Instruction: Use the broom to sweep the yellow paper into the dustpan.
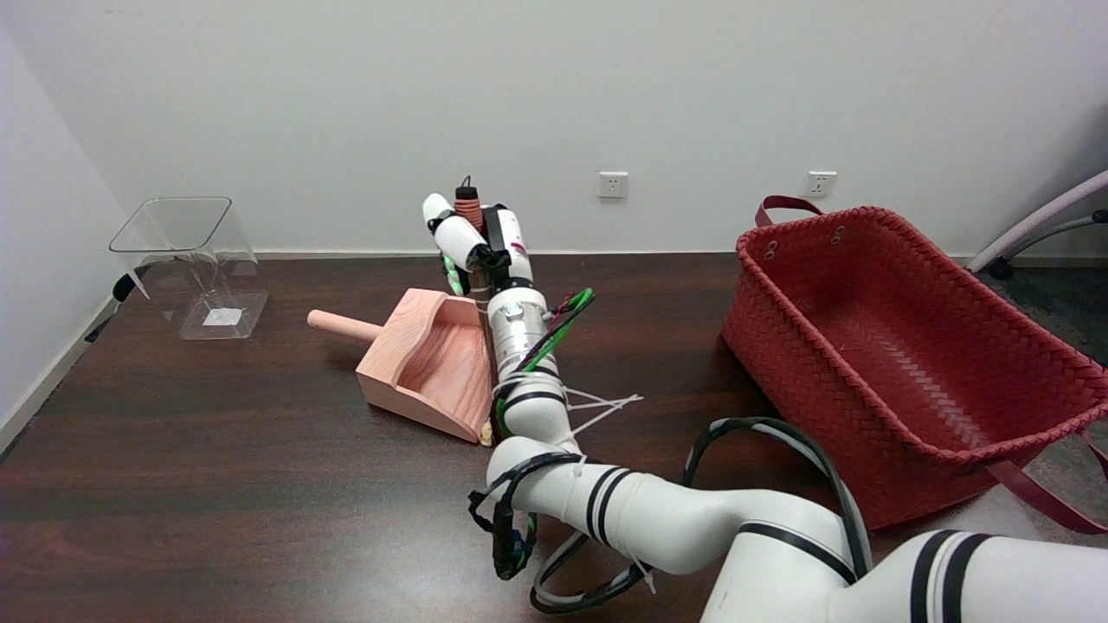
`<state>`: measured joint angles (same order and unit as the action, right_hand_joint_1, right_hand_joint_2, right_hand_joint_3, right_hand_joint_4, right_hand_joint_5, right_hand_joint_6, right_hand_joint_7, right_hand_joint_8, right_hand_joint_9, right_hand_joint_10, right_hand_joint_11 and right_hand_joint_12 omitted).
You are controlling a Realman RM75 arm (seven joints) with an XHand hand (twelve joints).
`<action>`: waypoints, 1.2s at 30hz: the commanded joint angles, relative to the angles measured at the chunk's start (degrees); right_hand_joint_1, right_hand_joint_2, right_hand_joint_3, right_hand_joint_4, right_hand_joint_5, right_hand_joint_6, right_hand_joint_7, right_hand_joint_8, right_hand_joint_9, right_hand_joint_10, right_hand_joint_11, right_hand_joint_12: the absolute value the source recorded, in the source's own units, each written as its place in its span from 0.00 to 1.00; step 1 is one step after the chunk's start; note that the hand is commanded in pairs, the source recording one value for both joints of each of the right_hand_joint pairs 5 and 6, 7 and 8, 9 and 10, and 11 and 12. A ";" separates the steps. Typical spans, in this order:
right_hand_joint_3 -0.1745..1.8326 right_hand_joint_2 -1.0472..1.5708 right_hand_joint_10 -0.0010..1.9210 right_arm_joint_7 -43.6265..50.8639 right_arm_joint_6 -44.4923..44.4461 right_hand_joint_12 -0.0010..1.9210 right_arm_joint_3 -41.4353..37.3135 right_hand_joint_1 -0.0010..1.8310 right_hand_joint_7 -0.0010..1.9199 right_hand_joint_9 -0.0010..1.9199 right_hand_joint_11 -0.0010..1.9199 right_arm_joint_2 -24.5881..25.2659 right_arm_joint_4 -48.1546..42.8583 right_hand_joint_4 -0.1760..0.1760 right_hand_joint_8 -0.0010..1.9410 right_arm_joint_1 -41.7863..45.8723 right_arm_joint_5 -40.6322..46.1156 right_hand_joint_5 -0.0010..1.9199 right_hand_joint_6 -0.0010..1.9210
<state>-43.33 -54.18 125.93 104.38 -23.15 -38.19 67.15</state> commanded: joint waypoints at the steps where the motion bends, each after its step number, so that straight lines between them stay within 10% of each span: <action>1: 0.23 1.00 1.00 -4.87 -0.45 1.00 -0.64 0.33 1.00 1.00 1.00 1.67 0.85 0.50 0.99 -1.15 0.39 1.00 1.00; 36: 0.20 1.00 1.00 -5.36 -15.29 1.00 -0.40 0.34 1.00 1.00 1.00 -1.94 -9.17 0.50 0.99 2.82 -4.41 1.00 1.00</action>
<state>-51.85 -62.62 125.61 104.22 -26.39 -38.13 65.05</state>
